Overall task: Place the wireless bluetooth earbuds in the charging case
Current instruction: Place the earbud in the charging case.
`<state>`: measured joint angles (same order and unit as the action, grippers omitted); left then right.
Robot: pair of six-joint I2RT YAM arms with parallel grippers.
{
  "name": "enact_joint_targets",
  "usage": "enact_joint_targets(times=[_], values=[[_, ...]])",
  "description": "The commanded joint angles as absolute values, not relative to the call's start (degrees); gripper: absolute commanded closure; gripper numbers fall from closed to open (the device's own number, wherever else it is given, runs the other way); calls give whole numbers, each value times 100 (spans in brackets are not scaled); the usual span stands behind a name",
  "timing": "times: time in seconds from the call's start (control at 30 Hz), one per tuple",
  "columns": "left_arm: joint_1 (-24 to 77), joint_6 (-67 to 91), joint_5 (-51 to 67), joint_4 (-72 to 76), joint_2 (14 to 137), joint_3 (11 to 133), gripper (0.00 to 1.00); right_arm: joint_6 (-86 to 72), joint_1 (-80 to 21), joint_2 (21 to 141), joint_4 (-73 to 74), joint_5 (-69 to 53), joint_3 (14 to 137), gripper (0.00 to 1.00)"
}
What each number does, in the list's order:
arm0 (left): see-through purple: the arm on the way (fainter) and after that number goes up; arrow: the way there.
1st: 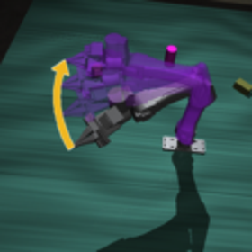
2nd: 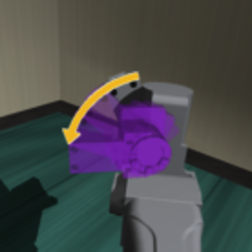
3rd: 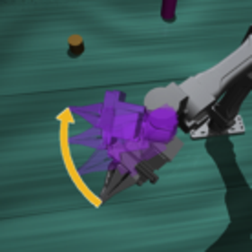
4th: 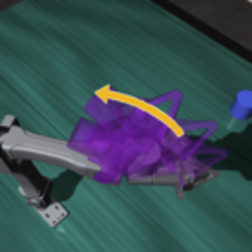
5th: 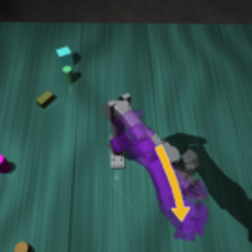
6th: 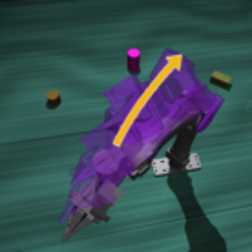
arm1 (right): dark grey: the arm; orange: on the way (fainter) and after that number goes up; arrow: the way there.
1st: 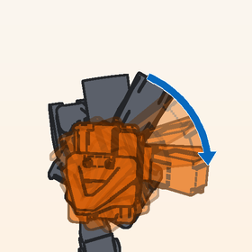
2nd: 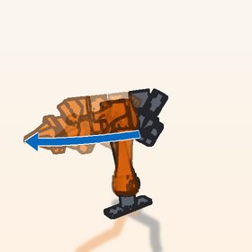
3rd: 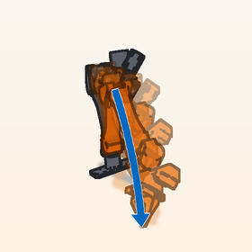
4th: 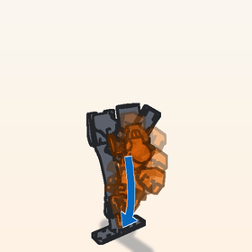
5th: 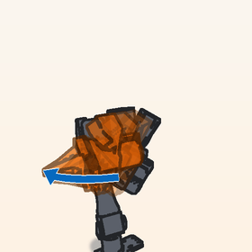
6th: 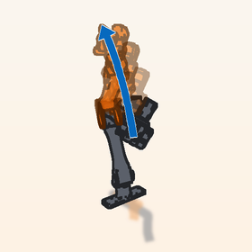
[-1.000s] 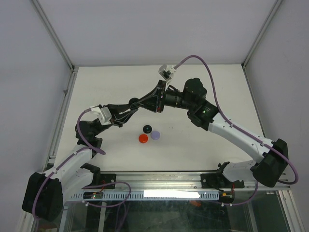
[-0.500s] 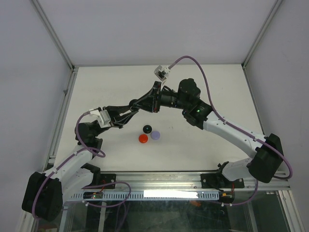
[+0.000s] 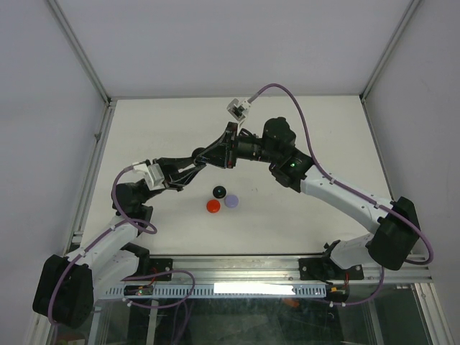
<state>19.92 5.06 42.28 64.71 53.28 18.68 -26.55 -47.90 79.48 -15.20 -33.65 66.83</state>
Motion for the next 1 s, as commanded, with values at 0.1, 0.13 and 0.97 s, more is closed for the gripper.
enact_joint_targets(times=[0.1,0.13,0.97], values=[[2049,549,4219,7009,5326,1816,97,-2814,-4834,8004,-1701,-3414,6799,100],[2048,554,4208,7032,5326,1802,97,-2819,-4834,8005,-1661,-3377,6802,100],[2050,668,3825,7482,5342,1599,97,-2819,-4833,7767,-1031,-3377,6536,100]])
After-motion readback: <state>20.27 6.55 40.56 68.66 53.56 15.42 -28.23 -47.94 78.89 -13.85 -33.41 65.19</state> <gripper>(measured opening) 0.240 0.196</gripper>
